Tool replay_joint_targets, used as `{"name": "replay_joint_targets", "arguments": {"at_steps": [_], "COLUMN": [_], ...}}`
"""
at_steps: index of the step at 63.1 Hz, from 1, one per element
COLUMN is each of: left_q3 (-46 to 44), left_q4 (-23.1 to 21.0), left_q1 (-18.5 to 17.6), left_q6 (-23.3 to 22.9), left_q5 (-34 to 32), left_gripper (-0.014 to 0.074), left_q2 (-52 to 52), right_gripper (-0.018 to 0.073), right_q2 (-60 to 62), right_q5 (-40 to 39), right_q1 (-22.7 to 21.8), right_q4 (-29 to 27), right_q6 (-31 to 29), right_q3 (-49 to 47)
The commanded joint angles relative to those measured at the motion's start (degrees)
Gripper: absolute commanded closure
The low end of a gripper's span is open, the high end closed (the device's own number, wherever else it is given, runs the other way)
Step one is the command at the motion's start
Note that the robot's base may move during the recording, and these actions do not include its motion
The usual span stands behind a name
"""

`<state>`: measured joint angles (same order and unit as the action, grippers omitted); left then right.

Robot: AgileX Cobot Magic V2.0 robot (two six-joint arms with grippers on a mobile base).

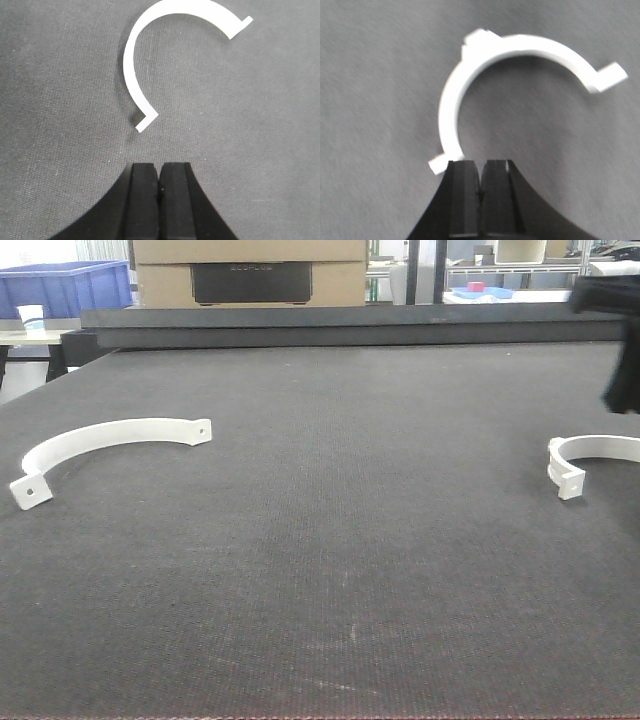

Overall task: Grab PVC pipe and place in blue bin
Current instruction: 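Lower both grippers over the ends of the two white clamp halves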

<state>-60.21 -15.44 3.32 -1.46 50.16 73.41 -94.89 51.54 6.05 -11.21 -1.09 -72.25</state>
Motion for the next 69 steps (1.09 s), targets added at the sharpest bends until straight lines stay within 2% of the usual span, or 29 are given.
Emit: {"name": "replay_joint_targets", "arguments": {"at_steps": [1,8,23,36,41,54,57,69], "left_q3": [-0.43,-0.43,-0.43,-0.43,-0.43,-0.43,-0.43,-0.43], "left_q4": [-0.91,-0.91,-0.91,-0.91,-0.91,-0.91,-0.91,-0.91], "left_q1": [0.09,0.09,0.09,0.09,0.09,0.09,0.09,0.09], "left_q6": [-0.11,-0.11,-0.11,-0.11,-0.11,-0.11,-0.11,-0.11], "left_q5": [-0.45,-0.45,-1.39,-2.86,-3.23,-3.23,-3.23,-2.99], "left_gripper": [0.0707,0.0707,0.0707,0.0707,0.0707,0.0707,0.0707,0.0707], "left_q2": [-0.16,-0.16,-0.16,-0.16,-0.16,-0.16,-0.16,-0.16], "right_gripper": [0.0709,0.0709,0.0709,0.0697,0.0624,0.0209,0.0177,0.0202], "right_q2": [-2.62,-5.72,-10.87,-12.85,-13.59,-14.39,-14.76,-17.78], "right_q5": [1.29,3.51,10.27,12.61,13.33,13.52,13.15,11.45], "right_q1": [2.25,3.34,4.44,5.08,5.08,6.5,6.92,7.77], "right_q4": [5.24,8.51,7.67,7.67,7.67,7.51,7.51,8.3], "right_q6": [4.52,9.49,9.62,9.62,9.62,9.62,9.62,9.62], "right_q3": [-3.02,-6.53,-14.5,-15.72,-15.72,-15.72,-15.72,-15.61]}}
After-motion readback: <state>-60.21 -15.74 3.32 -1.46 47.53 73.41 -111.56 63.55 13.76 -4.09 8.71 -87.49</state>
